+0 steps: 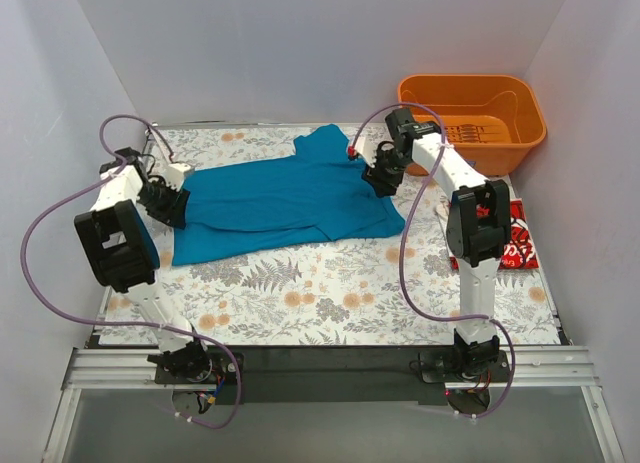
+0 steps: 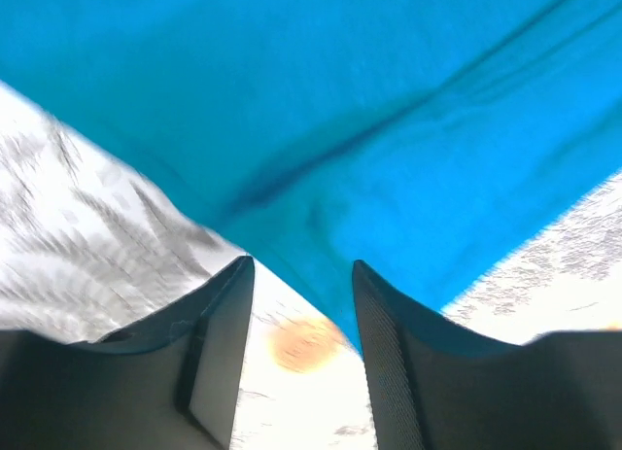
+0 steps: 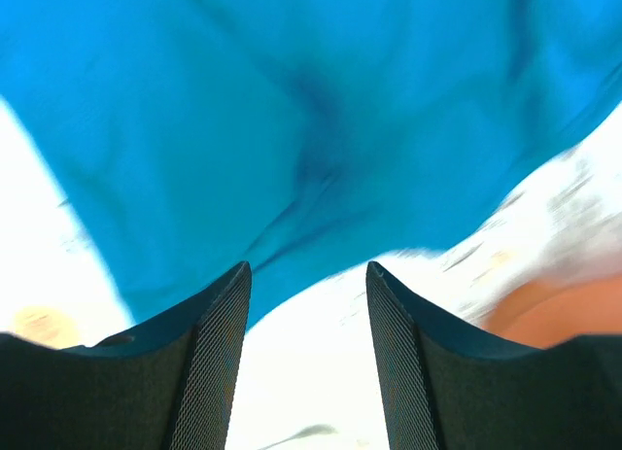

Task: Fold and stack the t-shirts
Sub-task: Fold the tshirt

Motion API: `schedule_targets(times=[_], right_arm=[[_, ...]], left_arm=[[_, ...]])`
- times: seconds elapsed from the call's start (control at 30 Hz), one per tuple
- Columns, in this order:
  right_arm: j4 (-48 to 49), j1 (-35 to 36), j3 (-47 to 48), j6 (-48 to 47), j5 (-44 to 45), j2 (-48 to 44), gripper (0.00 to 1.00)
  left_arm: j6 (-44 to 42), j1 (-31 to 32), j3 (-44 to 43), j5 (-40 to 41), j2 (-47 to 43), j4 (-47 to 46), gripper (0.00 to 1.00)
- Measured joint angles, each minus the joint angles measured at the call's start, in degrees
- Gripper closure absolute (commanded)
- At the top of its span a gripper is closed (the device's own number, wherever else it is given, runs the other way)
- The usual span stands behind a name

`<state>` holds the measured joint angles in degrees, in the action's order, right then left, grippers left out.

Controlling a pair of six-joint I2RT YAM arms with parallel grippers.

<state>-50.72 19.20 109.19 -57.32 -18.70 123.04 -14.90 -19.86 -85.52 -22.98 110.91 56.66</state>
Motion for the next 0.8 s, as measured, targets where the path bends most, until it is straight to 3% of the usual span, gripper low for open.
schedule_targets(times=[0.23,0.43,0.8], right_arm=[[-6.3,-5.3,-6.0,10.7,-4.0,-2.2,0.41],[-7.4,-6.0,-8.9,14.3,-5.8,-2.1,0.35],[-6.8,-5.6,-9.9,16.9,-7.3,-1.1,0.38]], left_arm=[[10.0,-4.6,8.7,-2.2,-7.1,3.1,0.44],[15.0,-7.9,13.6,-2.3,-9.1,3.0,0.42],[18.1,-8.5,16.9,-0.3,-8.4,-0.2,0.41]])
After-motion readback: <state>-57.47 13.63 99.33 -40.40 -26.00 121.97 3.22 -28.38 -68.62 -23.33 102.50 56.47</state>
